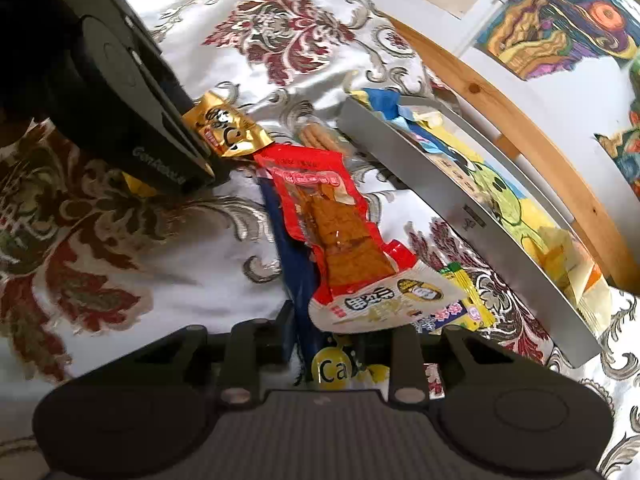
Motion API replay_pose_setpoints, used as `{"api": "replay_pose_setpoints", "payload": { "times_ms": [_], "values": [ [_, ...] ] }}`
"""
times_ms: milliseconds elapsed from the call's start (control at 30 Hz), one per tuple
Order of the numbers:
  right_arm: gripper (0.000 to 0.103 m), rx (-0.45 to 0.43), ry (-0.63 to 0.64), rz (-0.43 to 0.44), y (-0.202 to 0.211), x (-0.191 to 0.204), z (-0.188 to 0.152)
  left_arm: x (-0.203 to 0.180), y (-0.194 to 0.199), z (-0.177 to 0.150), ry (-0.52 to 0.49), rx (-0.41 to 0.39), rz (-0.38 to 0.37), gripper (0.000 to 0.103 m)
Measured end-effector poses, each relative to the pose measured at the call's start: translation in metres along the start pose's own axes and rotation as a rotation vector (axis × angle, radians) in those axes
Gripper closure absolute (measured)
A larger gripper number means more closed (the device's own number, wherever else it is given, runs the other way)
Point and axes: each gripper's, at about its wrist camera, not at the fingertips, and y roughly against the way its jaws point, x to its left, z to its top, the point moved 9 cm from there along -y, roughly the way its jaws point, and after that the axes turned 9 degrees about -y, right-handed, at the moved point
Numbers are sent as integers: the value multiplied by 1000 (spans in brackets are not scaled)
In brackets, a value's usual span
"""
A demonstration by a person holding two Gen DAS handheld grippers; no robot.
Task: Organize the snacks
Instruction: 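Lift the blue stick pack with the right tool while the left tool lifts the gold pack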
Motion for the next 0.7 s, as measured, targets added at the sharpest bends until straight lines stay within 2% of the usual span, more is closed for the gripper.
{"api": "replay_pose_setpoints", "payload": {
  "times_ms": [100, 233, 367, 467, 533, 700],
  "values": [
    [73, 13, -9, 22, 5, 4, 0, 0, 9, -2, -10, -3, 17, 63],
    [74, 38, -175, 117, 13, -4, 5, 3, 19, -3, -4, -3, 30, 63],
    [74, 55, -306, 167, 17, -17, 6, 7, 28, -1, 7, -14, 36, 63],
    [75, 117, -528, 264, 17, -31, 3, 9, 37, 5, 21, -35, 28, 63],
    [74, 138, -624, 313, 16, -37, 1, 10, 42, 9, 18, -48, 33, 63],
    [75, 153, -726, 414, 18, -36, -1, 11, 54, 20, 21, -78, 41, 63]
  ]
}}
